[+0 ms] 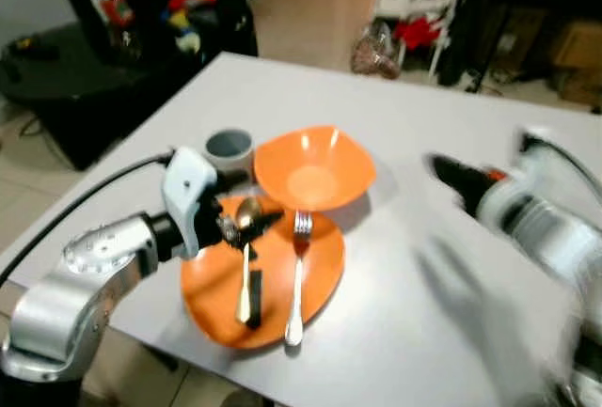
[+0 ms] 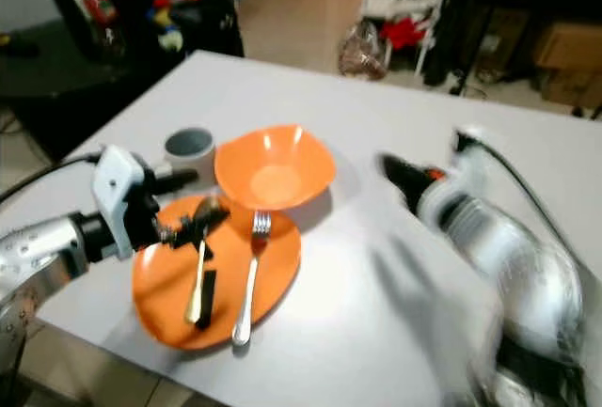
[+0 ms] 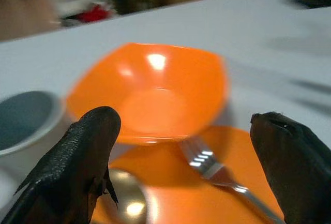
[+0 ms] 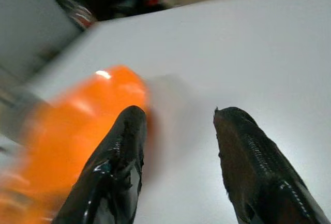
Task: Setting the table
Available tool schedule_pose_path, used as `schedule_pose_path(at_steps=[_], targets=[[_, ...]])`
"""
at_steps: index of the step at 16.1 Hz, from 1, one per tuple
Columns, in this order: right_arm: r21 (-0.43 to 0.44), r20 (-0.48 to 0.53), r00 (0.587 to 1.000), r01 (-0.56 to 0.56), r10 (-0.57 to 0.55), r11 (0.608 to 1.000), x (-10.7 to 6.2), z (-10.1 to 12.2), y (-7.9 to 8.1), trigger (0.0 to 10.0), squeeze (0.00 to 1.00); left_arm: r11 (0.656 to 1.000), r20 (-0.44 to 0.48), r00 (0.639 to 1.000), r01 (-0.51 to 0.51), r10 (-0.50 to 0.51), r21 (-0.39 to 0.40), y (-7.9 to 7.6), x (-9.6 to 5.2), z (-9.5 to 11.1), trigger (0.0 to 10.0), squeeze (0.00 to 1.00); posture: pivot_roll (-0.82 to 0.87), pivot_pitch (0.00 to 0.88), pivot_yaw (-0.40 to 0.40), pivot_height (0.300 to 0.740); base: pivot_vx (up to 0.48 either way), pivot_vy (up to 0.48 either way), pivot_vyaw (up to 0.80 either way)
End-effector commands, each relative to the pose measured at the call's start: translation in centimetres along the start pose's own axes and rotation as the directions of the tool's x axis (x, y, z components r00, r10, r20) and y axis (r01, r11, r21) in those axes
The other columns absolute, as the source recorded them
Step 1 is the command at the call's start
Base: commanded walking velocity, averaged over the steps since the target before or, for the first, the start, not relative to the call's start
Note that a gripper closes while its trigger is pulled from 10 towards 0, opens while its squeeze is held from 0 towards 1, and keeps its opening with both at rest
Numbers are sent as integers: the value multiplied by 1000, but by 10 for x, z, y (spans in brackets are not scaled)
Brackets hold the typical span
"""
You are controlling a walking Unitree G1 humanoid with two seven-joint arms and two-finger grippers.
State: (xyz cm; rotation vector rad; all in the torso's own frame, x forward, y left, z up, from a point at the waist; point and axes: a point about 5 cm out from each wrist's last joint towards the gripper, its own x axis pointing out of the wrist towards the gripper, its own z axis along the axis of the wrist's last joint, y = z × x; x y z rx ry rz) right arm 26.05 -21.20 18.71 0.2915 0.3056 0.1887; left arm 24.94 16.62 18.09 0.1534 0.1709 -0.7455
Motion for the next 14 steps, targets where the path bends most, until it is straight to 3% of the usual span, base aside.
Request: schedule_pose_path(at_steps=[1,2,3,5,7,9,12,14], targets=[[-226,85,996,-1,21,974,-11,0,28,10000,0,993,46,992,-117,116,22,0,-1,7,10000,0,31,0,59,740,0,0,0],[-232,95,995,-4,27,973,-13,-3,33,10000,0,990,63,988,-144,143,4,0,-1,8,10000,0,31,0,60,740,0,0,0],[-186,148,988,-21,49,982,-18,-7,50,10000,0,984,96,980,-176,175,-4,-7,-3,11,10000,0,31,0,59,740,0,0,0],[-141,204,978,-24,52,990,-22,-10,62,10000,0,971,145,961,-231,237,-57,-14,-2,15,10000,0,43,0,56,740,0,-150,0],[-168,236,969,-25,65,985,-24,-19,69,10000,0,974,146,963,-223,227,-43,-19,2,15,10000,0,55,0,54,740,0,-480,0],[-153,238,970,-7,44,988,-23,-26,68,10000,0,968,135,958,-249,253,-42,-15,2,13,10000,0,52,0,57,740,0,-480,0],[-117,231,972,-18,44,993,-23,-31,70,10000,0,924,94,919,-380,383,-49,1,-2,5,10000,0,52,0,58,740,0,-292,0],[-229,225,971,-27,80,973,-22,-32,72,10000,0,899,96,894,-434,437,-47,8,-2,5,10000,0,52,0,49,740,0,0,309]])
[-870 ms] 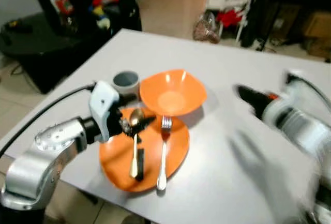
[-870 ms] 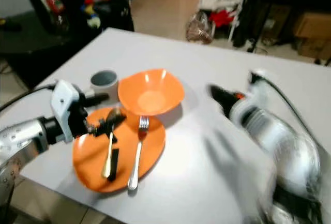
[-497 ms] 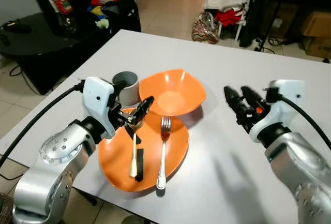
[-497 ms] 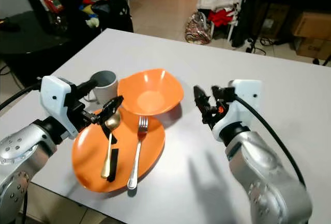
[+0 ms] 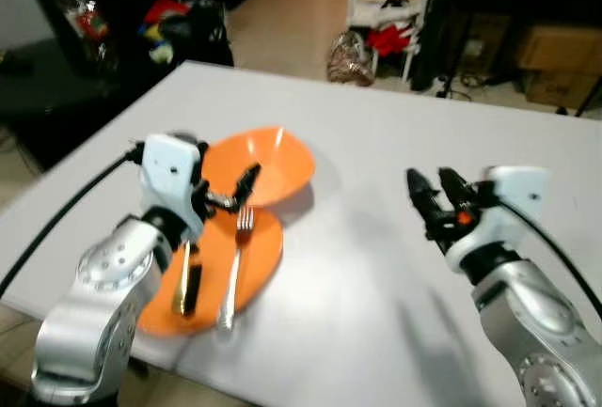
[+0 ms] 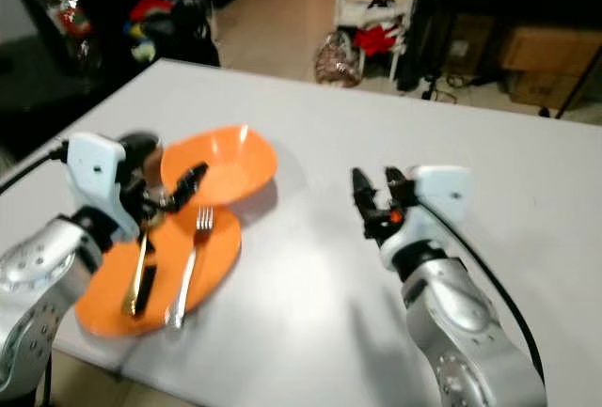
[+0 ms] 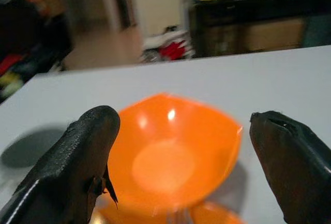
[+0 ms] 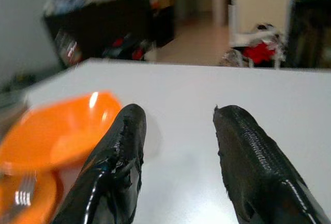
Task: Setting the table
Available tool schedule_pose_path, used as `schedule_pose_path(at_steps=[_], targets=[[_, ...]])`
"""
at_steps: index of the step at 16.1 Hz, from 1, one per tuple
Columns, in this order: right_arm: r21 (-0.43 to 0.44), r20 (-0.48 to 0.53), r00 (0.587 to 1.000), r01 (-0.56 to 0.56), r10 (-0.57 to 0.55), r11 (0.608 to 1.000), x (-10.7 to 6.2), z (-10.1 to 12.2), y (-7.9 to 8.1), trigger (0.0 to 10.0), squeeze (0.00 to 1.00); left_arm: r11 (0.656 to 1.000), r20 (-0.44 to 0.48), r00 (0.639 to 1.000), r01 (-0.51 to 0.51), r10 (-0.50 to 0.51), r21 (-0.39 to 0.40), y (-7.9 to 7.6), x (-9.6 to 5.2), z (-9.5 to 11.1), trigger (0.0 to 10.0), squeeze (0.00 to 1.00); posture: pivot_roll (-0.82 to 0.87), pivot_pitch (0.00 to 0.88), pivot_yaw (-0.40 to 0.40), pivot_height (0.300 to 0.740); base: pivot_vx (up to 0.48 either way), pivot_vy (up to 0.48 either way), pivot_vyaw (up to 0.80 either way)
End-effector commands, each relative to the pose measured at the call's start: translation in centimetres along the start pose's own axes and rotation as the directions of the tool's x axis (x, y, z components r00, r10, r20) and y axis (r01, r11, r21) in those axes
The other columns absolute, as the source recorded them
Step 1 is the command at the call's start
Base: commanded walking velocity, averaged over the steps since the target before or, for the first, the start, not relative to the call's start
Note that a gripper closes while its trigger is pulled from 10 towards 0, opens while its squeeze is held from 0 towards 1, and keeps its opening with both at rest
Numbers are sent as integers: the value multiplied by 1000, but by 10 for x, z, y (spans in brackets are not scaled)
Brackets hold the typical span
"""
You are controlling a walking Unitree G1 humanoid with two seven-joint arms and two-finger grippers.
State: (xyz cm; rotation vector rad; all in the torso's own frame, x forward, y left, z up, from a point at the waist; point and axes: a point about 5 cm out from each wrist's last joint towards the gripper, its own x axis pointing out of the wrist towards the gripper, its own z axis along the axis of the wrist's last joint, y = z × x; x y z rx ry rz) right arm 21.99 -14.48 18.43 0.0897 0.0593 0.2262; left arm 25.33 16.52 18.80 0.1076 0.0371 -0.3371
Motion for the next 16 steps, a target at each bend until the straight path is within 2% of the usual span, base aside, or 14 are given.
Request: schedule_pose_path(at_steps=[1,4,10,12,14,16], targets=[[-29,17,1000,-23,23,999,1,0,4,10000,0,998,5,998,-55,55,8,8,-1,1,10000,0,52,0,50,740,0,0,800],[-7,22,999,-23,24,1000,1,0,4,10000,0,999,19,1000,-11,11,32,0,-1,6,10000,0,53,0,48,740,0,0,800],[11,42,996,-76,75,997,2,2,7,10000,0,998,-12,998,-64,64,21,2,0,-1,10000,0,58,0,48,740,0,0,800],[5,41,996,-83,83,997,3,3,9,10000,0,999,-16,999,-43,43,17,-3,1,-1,10000,0,60,0,41,740,0,0,800],[-18,46,998,-52,52,998,4,2,6,10000,0,997,-27,996,-79,80,10,0,0,-5,10000,0,58,0,51,740,0,0,800],[4,32,997,-70,70,998,3,0,7,10000,0,998,-11,998,-59,59,-1,-5,1,-2,10000,0,55,0,51,740,0,0,800]])
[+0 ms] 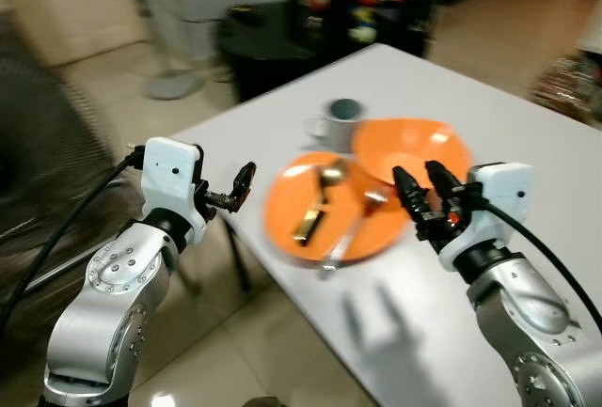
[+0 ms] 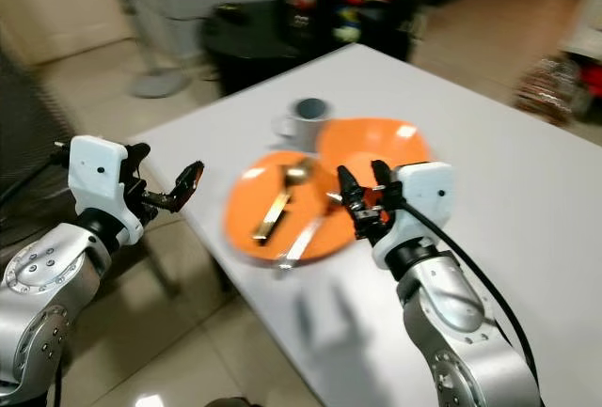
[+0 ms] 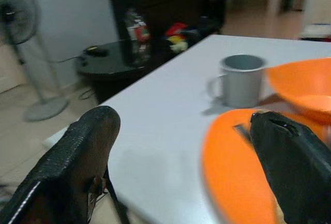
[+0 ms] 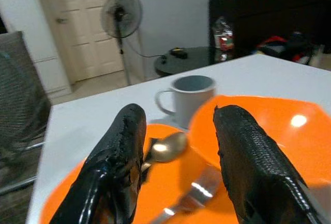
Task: Setting the table
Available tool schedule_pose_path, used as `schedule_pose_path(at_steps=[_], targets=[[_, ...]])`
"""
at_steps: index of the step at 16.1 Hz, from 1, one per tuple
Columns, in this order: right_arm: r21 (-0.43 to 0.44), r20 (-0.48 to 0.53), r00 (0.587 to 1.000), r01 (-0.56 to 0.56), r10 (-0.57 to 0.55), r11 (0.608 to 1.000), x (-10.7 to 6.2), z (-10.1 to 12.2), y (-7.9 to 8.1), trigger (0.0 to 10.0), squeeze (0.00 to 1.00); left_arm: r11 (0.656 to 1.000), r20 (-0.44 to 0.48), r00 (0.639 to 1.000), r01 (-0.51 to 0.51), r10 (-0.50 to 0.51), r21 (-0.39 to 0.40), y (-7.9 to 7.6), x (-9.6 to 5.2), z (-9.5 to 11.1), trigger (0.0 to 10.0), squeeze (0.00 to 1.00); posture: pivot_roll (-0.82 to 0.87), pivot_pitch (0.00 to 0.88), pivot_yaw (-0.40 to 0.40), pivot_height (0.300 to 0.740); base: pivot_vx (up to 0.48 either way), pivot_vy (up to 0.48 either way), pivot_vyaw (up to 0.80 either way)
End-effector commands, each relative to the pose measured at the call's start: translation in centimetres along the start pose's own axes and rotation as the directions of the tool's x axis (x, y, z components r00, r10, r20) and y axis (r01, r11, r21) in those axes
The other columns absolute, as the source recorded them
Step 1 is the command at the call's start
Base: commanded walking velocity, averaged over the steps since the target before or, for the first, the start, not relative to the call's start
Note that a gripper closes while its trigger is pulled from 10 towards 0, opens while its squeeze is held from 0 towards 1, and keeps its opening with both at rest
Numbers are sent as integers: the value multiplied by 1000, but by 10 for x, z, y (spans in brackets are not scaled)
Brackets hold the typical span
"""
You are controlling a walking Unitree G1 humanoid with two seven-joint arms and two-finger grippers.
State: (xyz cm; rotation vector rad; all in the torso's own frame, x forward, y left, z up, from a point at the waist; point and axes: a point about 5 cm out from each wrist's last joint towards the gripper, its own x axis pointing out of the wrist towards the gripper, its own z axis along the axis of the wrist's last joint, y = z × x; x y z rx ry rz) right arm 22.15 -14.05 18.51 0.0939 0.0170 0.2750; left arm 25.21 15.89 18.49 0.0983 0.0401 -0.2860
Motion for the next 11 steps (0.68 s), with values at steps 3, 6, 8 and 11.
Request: schedule_pose_path(at_steps=[3,6,8,11], targets=[[27,-20,999,41,-40,999,1,-6,-2,10000,0,998,-27,998,-53,54,28,4,2,-5,10000,0,47,0,56,740,0,0,800],[39,-9,998,68,-68,997,3,-6,-6,10000,0,999,-48,998,-38,39,15,2,2,-8,10000,0,49,0,58,740,0,0,800],[45,-2,998,65,-65,997,4,-5,-5,10000,0,1000,-44,999,-10,11,23,-1,2,-6,10000,0,53,0,51,740,0,0,800],[41,-14,998,60,-60,997,6,-9,-4,10000,0,999,-39,999,-36,36,16,4,3,-8,10000,1000,61,0,51,740,0,0,800]])
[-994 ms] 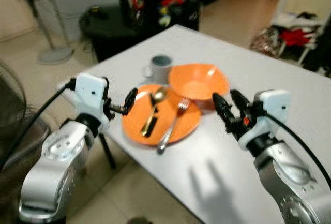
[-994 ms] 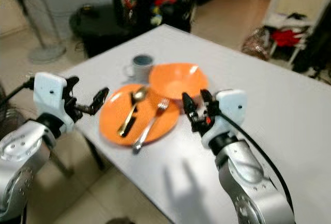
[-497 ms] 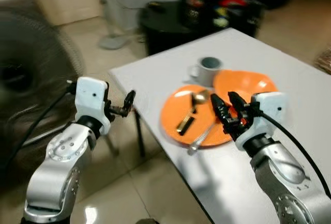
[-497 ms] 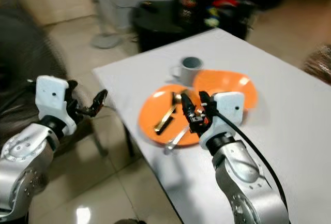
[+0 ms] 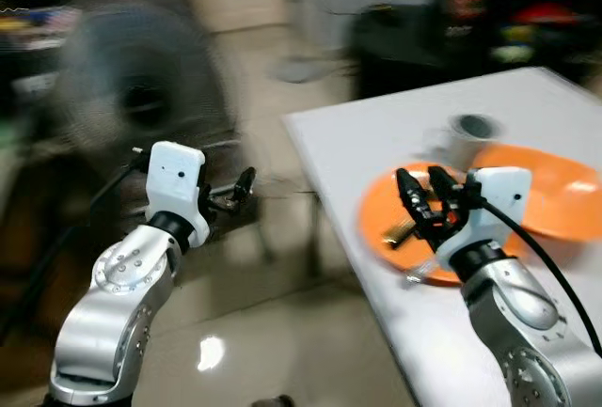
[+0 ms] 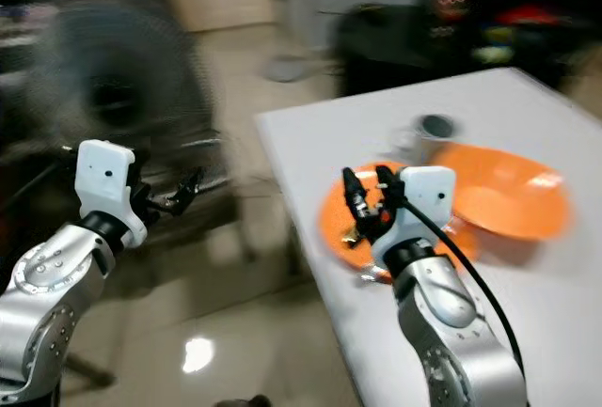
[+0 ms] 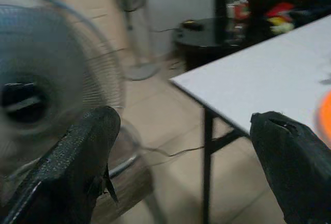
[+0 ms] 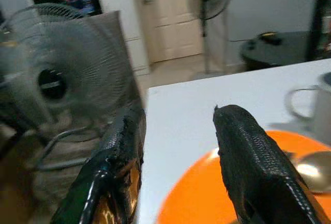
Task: Setting the table
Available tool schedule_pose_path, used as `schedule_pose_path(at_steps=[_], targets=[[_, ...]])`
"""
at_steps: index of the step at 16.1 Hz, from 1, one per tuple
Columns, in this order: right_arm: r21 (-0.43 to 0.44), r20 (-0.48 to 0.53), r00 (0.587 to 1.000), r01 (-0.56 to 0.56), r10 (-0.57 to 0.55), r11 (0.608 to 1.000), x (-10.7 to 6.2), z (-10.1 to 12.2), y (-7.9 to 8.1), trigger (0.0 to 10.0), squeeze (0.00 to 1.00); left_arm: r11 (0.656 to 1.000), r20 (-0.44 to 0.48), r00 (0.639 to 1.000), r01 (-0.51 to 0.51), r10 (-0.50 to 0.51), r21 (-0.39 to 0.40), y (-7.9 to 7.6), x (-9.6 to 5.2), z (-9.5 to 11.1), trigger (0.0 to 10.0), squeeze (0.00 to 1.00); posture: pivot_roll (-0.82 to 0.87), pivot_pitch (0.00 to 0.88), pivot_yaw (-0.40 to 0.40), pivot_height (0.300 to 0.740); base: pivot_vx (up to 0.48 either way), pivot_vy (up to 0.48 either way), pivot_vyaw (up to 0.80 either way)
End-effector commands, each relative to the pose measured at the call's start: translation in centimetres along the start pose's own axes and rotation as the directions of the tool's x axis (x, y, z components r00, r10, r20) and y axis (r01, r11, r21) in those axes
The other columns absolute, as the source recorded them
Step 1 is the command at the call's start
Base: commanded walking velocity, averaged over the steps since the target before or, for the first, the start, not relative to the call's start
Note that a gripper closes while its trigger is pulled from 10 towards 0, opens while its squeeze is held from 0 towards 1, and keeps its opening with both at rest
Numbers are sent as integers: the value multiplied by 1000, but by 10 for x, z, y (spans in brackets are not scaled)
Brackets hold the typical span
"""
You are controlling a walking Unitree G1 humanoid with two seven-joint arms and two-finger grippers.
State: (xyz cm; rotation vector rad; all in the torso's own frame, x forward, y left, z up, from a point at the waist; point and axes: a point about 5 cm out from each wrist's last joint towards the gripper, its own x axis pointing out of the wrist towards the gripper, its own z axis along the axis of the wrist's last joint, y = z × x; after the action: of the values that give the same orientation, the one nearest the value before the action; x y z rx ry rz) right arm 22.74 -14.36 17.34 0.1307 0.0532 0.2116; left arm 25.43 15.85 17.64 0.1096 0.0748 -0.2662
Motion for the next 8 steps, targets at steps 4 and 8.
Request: schedule_pose_path(at_steps=[4,8], targets=[[46,-17,999,38,-37,998,4,-5,-1,10000,0,1000,0,1000,-19,19,22,6,0,1,10000,400,64,0,53,740,0,68,200],[-9,-43,996,82,-83,997,5,-10,-2,10000,0,1000,-5,1000,-15,15,24,8,1,1,10000,216,58,0,67,740,0,310,0]])
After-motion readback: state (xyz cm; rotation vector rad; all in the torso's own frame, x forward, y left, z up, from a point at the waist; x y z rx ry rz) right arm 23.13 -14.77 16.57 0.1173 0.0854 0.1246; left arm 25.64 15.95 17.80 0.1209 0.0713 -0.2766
